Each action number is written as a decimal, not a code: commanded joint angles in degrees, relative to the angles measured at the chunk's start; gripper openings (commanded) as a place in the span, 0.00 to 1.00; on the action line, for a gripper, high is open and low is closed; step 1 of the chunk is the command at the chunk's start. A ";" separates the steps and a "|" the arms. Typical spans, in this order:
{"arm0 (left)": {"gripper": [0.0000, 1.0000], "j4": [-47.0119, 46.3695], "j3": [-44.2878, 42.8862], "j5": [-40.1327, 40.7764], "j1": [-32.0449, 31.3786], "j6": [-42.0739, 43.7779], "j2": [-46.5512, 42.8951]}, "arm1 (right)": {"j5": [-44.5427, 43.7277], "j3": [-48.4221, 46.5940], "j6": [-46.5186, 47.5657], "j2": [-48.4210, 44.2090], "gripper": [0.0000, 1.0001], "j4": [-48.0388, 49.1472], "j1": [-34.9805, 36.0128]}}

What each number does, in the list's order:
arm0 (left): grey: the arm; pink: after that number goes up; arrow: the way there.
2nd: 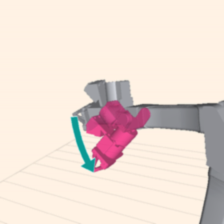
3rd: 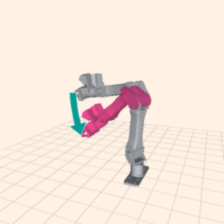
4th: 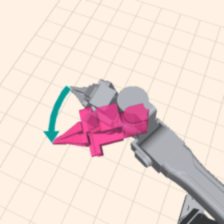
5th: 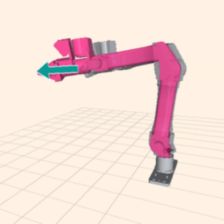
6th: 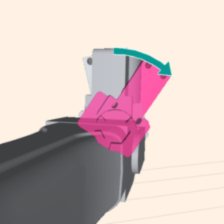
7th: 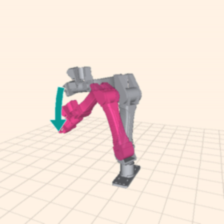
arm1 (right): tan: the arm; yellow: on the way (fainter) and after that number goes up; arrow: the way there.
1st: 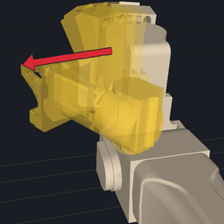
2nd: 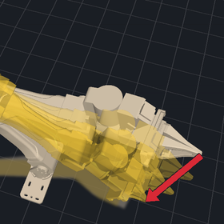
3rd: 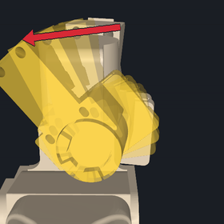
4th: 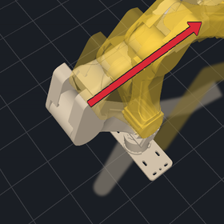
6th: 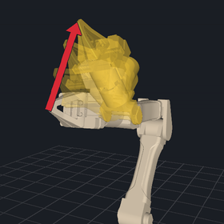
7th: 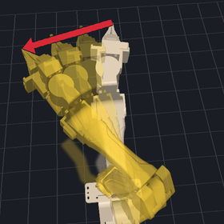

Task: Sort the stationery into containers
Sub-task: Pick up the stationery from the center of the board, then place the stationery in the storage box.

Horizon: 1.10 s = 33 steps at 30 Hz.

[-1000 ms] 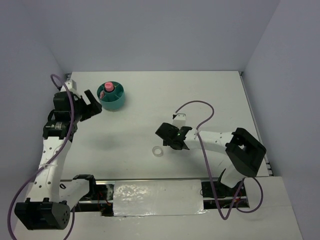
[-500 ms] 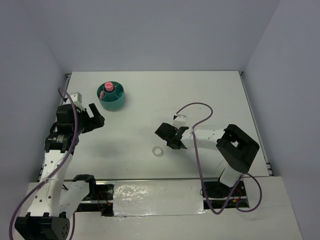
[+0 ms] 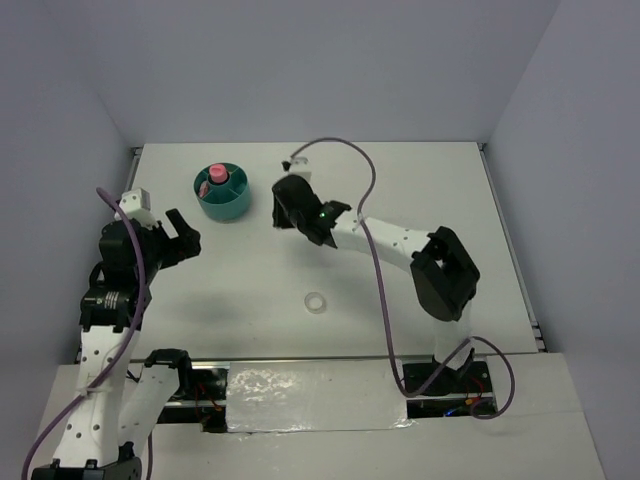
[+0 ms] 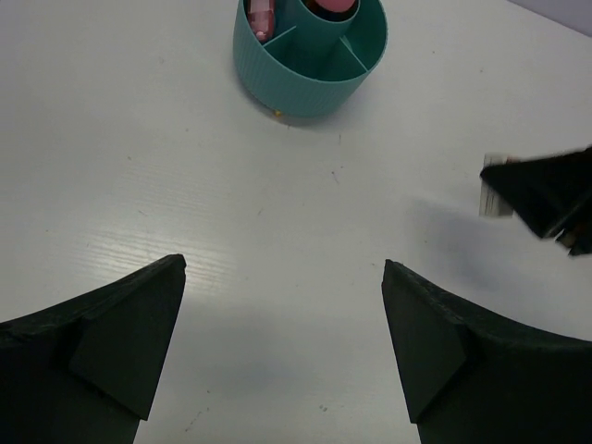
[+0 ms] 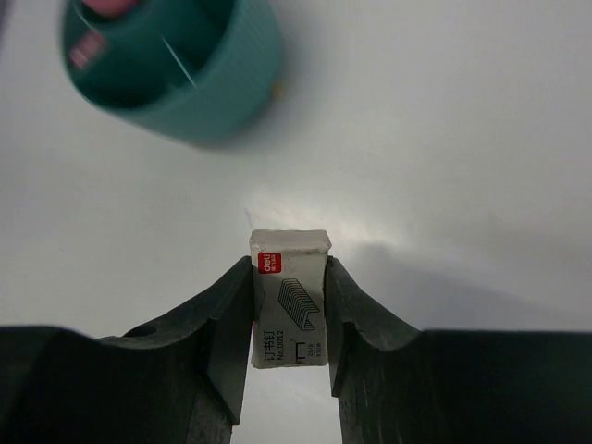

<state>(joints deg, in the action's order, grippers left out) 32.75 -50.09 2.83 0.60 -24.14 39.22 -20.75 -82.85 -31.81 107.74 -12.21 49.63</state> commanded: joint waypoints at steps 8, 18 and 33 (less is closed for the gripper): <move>0.99 -1.46 -0.45 -1.42 0.54 0.41 4.02 | 24.42 -25.17 7.91 15.39 0.20 14.29 -7.69; 0.99 -1.90 -0.28 -2.39 2.04 0.59 4.11 | 37.98 -30.42 -0.70 23.28 0.22 31.19 -11.75; 0.99 -2.08 -0.28 -4.32 2.39 0.76 4.37 | 34.64 -41.24 -11.52 37.88 0.23 42.71 -10.96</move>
<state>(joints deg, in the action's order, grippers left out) 32.75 -49.87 0.30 2.57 -24.10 44.01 14.35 -119.46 -42.17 144.62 24.88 37.91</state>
